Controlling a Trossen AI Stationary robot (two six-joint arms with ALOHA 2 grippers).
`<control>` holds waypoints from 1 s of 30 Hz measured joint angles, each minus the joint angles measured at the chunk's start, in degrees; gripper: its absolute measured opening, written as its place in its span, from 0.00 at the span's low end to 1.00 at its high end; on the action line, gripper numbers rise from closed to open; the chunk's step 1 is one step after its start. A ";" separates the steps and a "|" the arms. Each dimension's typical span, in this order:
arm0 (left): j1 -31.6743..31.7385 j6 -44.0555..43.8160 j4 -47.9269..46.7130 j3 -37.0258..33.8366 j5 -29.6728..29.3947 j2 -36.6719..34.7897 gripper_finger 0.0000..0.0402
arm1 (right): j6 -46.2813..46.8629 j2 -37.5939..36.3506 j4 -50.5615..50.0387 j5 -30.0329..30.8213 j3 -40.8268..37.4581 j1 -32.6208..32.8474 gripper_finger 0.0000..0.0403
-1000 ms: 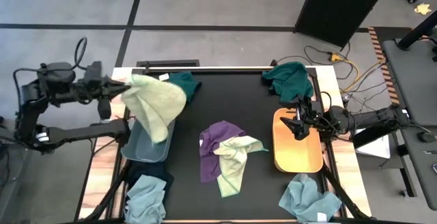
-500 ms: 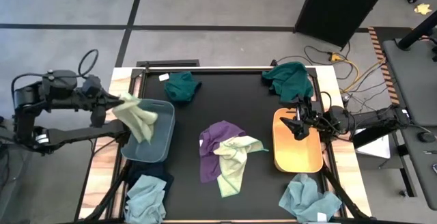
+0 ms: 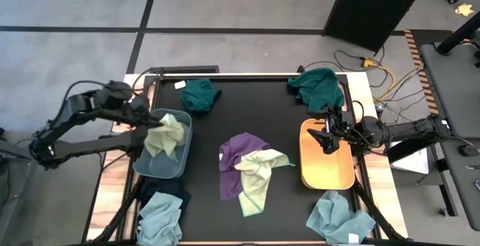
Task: Sort microfiber towel by color & place in baskets
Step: Put the top light green microfiber towel into the blue bin
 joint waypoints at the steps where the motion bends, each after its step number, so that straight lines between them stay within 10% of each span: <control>1: 0.00 -0.36 -0.36 -0.78 -0.01 0.05 0.00 | 0.04 0.00 -0.01 0.00 0.00 0.00 0.87; 23: -2.00 -2.57 2.93 -16.56 -7.59 16.12 0.00 | -2.36 0.02 -0.01 0.00 0.00 0.00 0.87; 30: -10.38 -6.85 2.99 -15.55 -21.03 20.21 0.00 | -2.36 0.02 -0.01 0.00 0.00 0.00 0.87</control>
